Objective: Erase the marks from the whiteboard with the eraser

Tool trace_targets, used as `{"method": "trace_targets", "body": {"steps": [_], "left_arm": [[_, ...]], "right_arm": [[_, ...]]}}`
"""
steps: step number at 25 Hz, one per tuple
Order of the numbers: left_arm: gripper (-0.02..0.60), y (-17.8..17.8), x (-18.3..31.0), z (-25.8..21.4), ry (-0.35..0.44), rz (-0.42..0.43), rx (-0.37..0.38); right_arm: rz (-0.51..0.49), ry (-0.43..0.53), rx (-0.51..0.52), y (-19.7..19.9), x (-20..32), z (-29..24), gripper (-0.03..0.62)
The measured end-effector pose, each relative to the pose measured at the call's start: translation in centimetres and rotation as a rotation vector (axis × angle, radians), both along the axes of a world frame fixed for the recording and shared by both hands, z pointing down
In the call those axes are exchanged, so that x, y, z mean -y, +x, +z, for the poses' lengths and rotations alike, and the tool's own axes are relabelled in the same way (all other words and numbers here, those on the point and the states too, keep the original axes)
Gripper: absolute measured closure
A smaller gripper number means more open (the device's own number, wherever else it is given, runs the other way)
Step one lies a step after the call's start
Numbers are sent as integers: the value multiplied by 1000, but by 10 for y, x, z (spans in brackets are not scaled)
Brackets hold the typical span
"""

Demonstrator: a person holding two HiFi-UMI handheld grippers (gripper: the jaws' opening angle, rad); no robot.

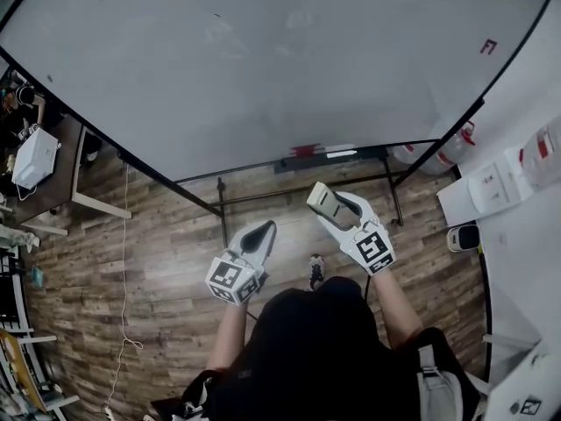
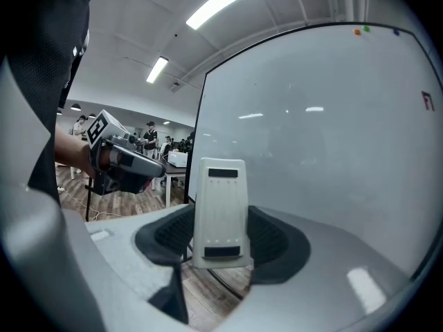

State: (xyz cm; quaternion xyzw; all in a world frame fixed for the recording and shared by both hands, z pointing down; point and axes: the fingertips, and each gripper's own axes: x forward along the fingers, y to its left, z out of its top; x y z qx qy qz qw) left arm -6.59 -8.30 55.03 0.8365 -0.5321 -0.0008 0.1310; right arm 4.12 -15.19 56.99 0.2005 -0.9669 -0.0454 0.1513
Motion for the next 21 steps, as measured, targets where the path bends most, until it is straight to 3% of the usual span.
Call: {"method": "trace_targets", "body": {"steps": [8, 16, 21], "left_arm": [[572, -29, -76, 11, -34, 23, 1], [572, -19, -119, 12, -27, 101, -12], [572, -22, -138, 1, 0, 107, -16]], "right_arm": [[57, 51, 39, -16, -63, -22, 352], [87, 76, 46, -18, -117, -27, 352], [93, 81, 50, -17, -142, -35, 352]]}}
